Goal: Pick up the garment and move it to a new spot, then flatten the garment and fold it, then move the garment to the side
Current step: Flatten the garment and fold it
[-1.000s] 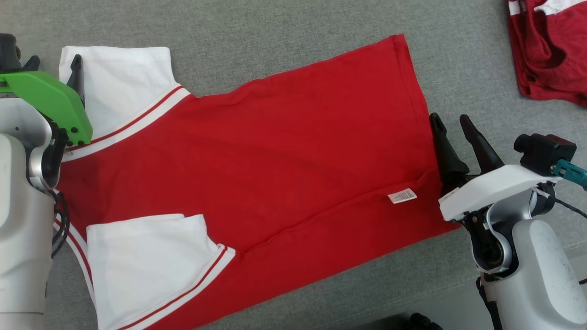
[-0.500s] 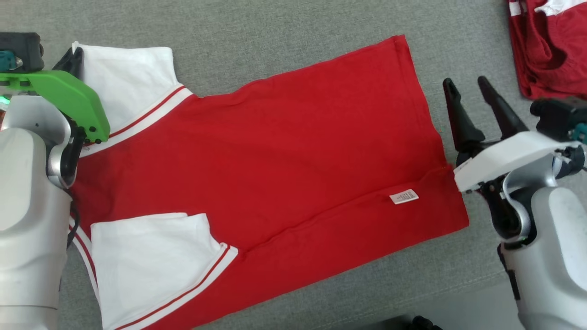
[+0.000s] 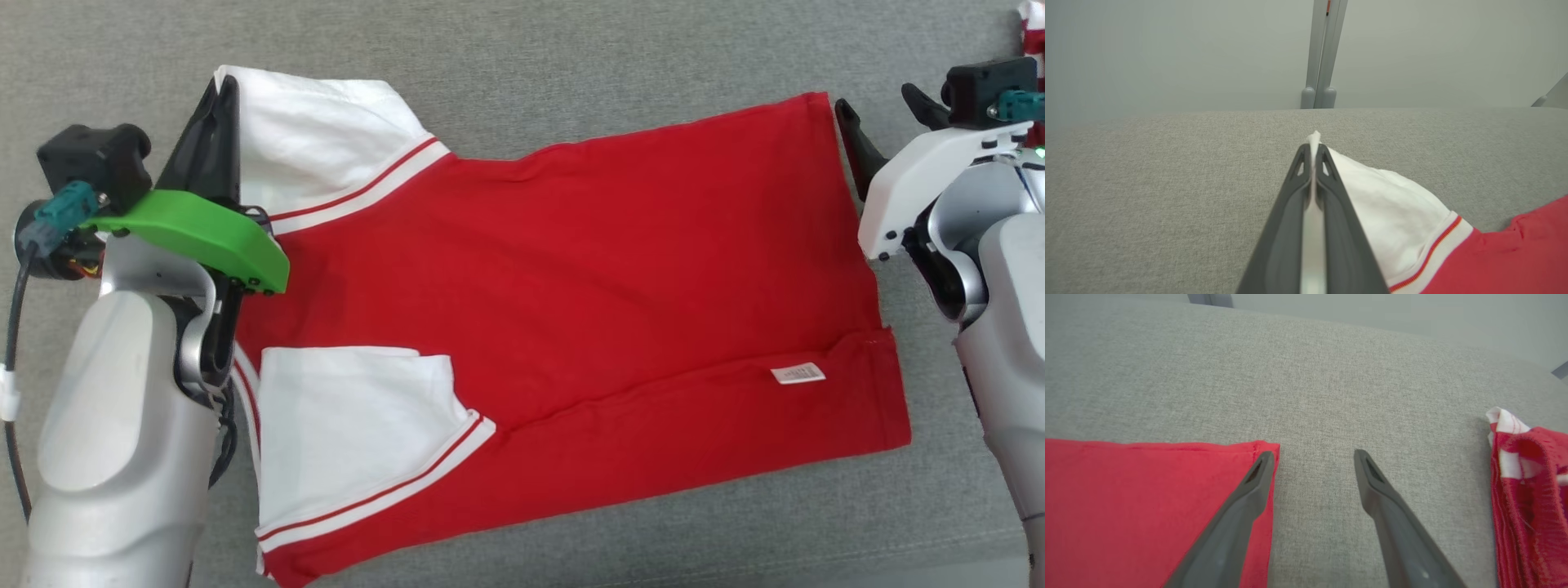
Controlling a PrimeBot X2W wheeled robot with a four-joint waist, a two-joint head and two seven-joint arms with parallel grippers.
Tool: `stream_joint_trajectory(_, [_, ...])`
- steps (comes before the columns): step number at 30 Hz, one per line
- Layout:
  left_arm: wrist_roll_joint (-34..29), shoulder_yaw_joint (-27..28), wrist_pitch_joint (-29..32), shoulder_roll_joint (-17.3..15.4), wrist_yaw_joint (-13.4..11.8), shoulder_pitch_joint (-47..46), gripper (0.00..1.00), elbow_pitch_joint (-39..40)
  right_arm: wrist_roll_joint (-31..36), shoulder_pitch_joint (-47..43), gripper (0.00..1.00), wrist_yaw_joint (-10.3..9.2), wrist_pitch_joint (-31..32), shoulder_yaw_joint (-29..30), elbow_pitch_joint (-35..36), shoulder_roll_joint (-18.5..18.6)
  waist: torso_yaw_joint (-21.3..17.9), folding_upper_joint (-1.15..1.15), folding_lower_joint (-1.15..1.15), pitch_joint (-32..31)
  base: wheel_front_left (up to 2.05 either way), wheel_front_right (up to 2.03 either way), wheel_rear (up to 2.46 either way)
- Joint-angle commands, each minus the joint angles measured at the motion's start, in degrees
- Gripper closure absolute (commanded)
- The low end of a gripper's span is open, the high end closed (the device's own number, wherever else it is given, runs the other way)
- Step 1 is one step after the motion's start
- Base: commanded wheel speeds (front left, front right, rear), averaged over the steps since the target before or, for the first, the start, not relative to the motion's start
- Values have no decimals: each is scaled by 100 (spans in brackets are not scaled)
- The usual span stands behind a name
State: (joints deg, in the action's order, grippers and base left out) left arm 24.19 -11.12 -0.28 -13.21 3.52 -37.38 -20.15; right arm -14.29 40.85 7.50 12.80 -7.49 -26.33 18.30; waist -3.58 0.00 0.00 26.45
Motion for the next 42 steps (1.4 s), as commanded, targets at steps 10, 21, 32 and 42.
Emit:
stream_joint_trajectory(10, [-91,-253,-94,140,-154,637,100,700,-401,513,0,-2,451,-864,-1013,388,548,0,0,-147,0,0,0])
stream_joint_trajectory(21, [-46,-300,-140,78,-192,837,100,964,-803,777,100,-5,-17,-1361,-1396,544,582,0,0,-181,0,0,0])
stream_joint_trajectory(32, [-159,-390,-538,-136,-223,1843,100,1818,-1535,30,100,-5,-1305,-1692,-890,823,483,0,0,-758,0,0,0])
stream_joint_trajectory(42, [102,-315,-439,-139,-697,3775,100,3043,-2029,-1845,100,-5,-1965,-1208,381,1058,366,0,0,-1387,0,0,0])
